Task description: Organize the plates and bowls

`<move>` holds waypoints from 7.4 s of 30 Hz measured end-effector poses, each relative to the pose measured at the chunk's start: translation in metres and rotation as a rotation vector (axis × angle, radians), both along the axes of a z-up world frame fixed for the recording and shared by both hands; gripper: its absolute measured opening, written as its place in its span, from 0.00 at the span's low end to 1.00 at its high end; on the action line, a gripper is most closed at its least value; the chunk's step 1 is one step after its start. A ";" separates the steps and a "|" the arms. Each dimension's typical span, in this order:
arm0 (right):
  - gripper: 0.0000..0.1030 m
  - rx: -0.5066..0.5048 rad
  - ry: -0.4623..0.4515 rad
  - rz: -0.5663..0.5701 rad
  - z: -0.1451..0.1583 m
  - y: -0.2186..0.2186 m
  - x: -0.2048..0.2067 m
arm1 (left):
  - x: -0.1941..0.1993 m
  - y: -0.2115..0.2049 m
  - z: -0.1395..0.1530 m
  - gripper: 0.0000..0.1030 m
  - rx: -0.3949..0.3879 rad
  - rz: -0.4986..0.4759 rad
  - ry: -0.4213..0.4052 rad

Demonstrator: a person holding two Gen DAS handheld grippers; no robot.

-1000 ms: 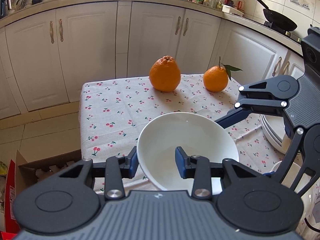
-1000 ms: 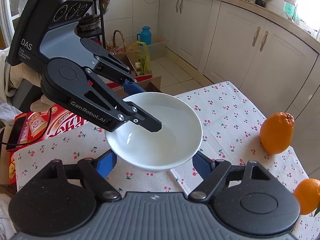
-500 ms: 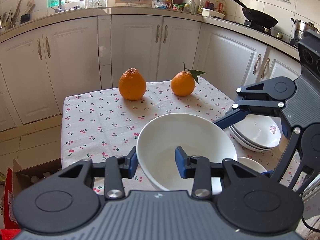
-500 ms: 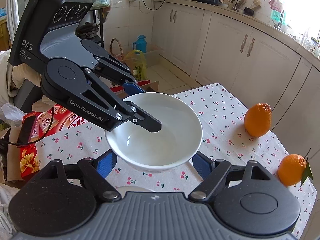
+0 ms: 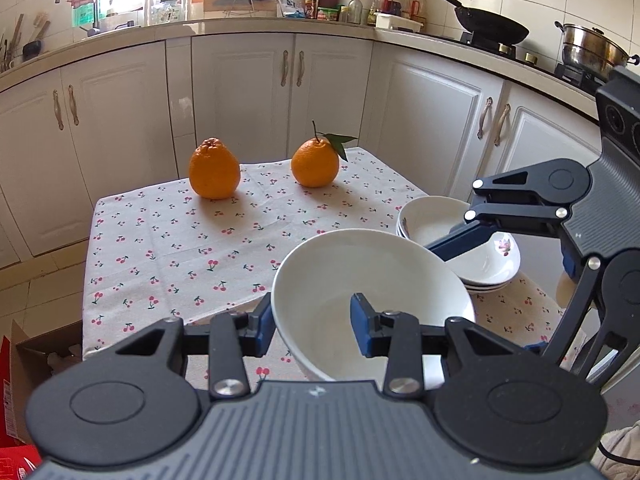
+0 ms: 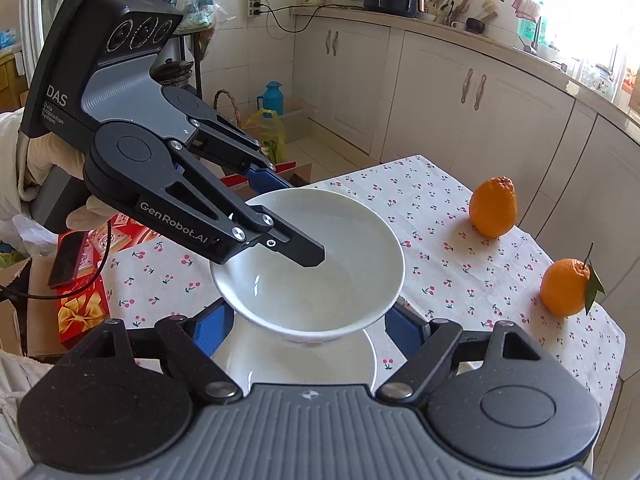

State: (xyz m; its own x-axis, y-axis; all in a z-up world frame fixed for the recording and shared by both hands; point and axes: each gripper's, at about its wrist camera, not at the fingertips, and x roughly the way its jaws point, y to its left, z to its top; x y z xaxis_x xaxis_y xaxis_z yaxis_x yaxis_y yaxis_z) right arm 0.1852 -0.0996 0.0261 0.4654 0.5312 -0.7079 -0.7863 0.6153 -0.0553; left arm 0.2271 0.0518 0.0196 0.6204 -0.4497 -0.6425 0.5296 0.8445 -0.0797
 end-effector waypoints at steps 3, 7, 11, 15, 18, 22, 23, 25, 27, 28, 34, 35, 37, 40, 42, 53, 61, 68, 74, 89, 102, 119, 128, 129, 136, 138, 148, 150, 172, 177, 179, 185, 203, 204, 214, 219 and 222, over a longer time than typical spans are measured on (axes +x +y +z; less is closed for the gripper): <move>0.84 0.002 0.003 -0.009 -0.001 -0.007 -0.005 | -0.003 -0.007 -0.002 0.36 -0.001 -0.009 0.005; 0.84 0.010 0.011 -0.021 -0.004 -0.015 -0.010 | -0.007 -0.014 -0.004 0.37 0.000 -0.022 0.010; 0.84 0.013 0.027 -0.030 -0.009 -0.018 -0.012 | -0.010 -0.018 -0.008 0.40 -0.005 -0.035 0.022; 0.84 0.014 0.046 -0.034 -0.014 -0.020 -0.014 | -0.011 -0.020 -0.015 0.40 -0.005 -0.037 0.041; 0.84 0.013 0.058 -0.033 -0.017 -0.020 -0.014 | -0.012 -0.021 -0.020 0.40 -0.011 -0.036 0.054; 0.84 0.004 0.072 -0.034 -0.022 -0.021 -0.015 | -0.013 -0.021 -0.026 0.40 -0.019 -0.038 0.068; 0.84 0.002 0.075 -0.034 -0.023 -0.021 -0.015 | -0.013 -0.021 -0.027 0.40 -0.019 -0.038 0.071; 0.84 0.000 0.079 -0.035 -0.024 -0.022 -0.015 | -0.012 -0.022 -0.029 0.40 -0.020 -0.039 0.076; 0.84 0.000 0.084 -0.036 -0.024 -0.021 -0.015 | -0.012 -0.022 -0.030 0.40 -0.022 -0.040 0.080; 0.84 0.000 0.085 -0.037 -0.024 -0.021 -0.014 | -0.012 -0.021 -0.031 0.40 -0.023 -0.040 0.081; 0.84 -0.005 0.088 -0.037 -0.026 -0.022 -0.013 | -0.010 -0.022 -0.033 0.40 -0.029 -0.040 0.084; 0.84 -0.005 0.089 -0.038 -0.027 -0.021 -0.013 | -0.010 -0.022 -0.033 0.40 -0.028 -0.039 0.085; 0.84 -0.007 0.091 -0.038 -0.028 -0.021 -0.012 | -0.010 -0.022 -0.035 0.40 -0.030 -0.039 0.087; 0.84 -0.003 0.099 -0.039 -0.029 -0.021 -0.012 | -0.010 -0.019 -0.036 0.47 -0.049 -0.045 0.088; 0.86 -0.009 0.104 -0.035 -0.031 -0.020 -0.012 | -0.012 -0.017 -0.037 0.61 -0.063 -0.058 0.088; 1.00 -0.016 0.040 -0.043 -0.026 -0.024 -0.026 | -0.038 0.007 -0.024 0.93 -0.030 -0.037 -0.062; 1.00 -0.039 0.059 -0.072 -0.043 -0.028 -0.036 | -0.074 0.017 -0.030 0.97 0.046 -0.103 -0.119; 1.00 -0.073 0.070 -0.094 -0.057 -0.026 -0.036 | -0.075 0.002 -0.067 0.97 0.120 -0.166 -0.064; 1.00 -0.108 0.062 -0.093 -0.066 -0.023 -0.028 | -0.065 -0.011 -0.091 0.97 0.164 -0.233 -0.038; 1.00 -0.173 0.066 -0.003 -0.080 -0.015 -0.008 | -0.045 -0.019 -0.096 0.91 0.198 -0.337 0.000; 0.99 -0.191 0.109 0.138 -0.075 -0.007 -0.002 | -0.032 -0.021 -0.091 0.82 0.186 -0.460 0.055; 0.90 -0.165 0.167 0.222 -0.069 -0.004 0.010 | -0.021 -0.022 -0.086 0.76 0.150 -0.536 0.104; 0.88 -0.157 0.178 0.234 -0.072 -0.005 0.014 | -0.014 -0.024 -0.087 0.76 0.159 -0.571 0.126; 0.88 -0.159 0.176 0.237 -0.072 -0.005 0.014 | -0.013 -0.024 -0.087 0.76 0.159 -0.575 0.128; 0.87 -0.153 0.176 0.228 -0.072 -0.005 0.014 | -0.011 -0.025 -0.087 0.76 0.160 -0.577 0.136; 0.87 -0.152 0.176 0.225 -0.072 -0.005 0.013 | -0.012 -0.026 -0.087 0.76 0.162 -0.576 0.133; 0.87 -0.140 0.170 0.226 -0.062 -0.019 0.011 | -0.017 -0.036 -0.075 0.75 0.162 -0.558 0.127; 0.87 -0.136 0.162 0.222 -0.057 -0.025 0.011 | -0.017 -0.042 -0.070 0.75 0.165 -0.557 0.115; 0.87 -0.141 0.052 0.040 -0.015 -0.157 0.041 | 0.035 -0.169 -0.039 0.75 0.157 -0.676 -0.029; 0.87 -0.140 0.067 -0.018 -0.028 -0.183 0.055 | 0.055 -0.196 -0.052 0.75 0.155 -0.699 -0.023; 0.87 -0.142 0.080 -0.036 -0.035 -0.189 0.058 | 0.061 -0.203 -0.058 0.75 0.157 -0.707 -0.013; 0.87 -0.139 0.111 -0.065 -0.050 -0.202 0.063 | 0.070 -0.216 -0.072 0.74 0.160 -0.717 0.014; 0.87 -0.114 0.139 -0.107 -0.057 -0.210 0.070 | 0.066 -0.220 -0.074 0.74 0.179 -0.712 -0.020; 0.87 -0.116 0.136 -0.109 -0.057 -0.210 0.070 | 0.065 -0.220 -0.074 0.75 0.183 -0.707 -0.030; 1.00 -0.075 0.065 -0.254 -0.036 -0.206 0.031 | 0.022 -0.191 -0.050 0.98 0.141 -0.518 -0.185; 1.00 -0.025 0.026 -0.516 -0.024 -0.197 -0.010 | -0.013 -0.170 -0.045 1.00 0.101 -0.291 -0.242; 1.00 -0.020 0.001 -0.734 -0.022 -0.188 -0.025 | -0.028 -0.167 -0.039 1.00 0.075 -0.157 -0.223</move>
